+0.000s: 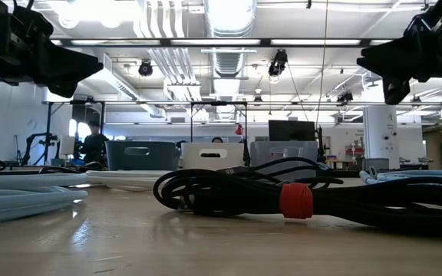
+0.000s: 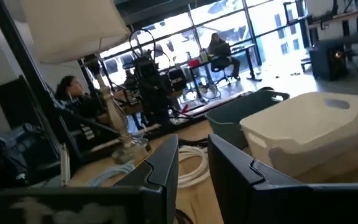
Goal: Pick & Place USB Port
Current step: Put the top left black USB cable into the blue bin
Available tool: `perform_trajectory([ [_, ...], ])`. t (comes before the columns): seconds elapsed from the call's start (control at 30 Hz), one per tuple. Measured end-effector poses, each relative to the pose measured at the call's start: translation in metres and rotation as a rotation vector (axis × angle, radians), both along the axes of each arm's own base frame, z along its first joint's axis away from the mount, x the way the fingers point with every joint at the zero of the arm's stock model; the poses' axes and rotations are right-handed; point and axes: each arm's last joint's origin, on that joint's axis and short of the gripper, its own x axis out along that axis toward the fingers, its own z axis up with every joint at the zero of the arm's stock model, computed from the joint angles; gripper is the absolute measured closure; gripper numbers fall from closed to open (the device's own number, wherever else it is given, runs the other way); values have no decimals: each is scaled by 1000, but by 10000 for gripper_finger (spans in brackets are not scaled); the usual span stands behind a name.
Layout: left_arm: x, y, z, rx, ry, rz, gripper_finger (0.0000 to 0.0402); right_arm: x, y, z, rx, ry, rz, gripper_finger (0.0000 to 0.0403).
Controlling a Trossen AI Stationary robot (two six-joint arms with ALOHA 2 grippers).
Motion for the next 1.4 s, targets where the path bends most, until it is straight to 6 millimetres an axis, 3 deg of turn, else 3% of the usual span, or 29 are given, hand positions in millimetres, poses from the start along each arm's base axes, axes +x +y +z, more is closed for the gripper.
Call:
perform_trajectory([
  [0.23,0,0,1,-14,-15,6,291,-1,-2,7,-345,-8,-103,334],
  [0.43,0,1,1,-45,-16,34,291,-3,-3,13,-437,-46,-177,345],
  [0.7,-7,15,8,6,-67,565,291,-5,-6,19,-412,-80,-304,340],
  [0.8,-9,17,8,-47,-87,657,291,-4,-6,20,-429,-82,-309,322],
  [1.17,-6,16,2,-82,-47,595,291,5,-6,26,-483,-79,-325,236],
  [1.4,-3,12,24,-98,-105,457,291,18,-14,60,-401,-17,-452,222],
])
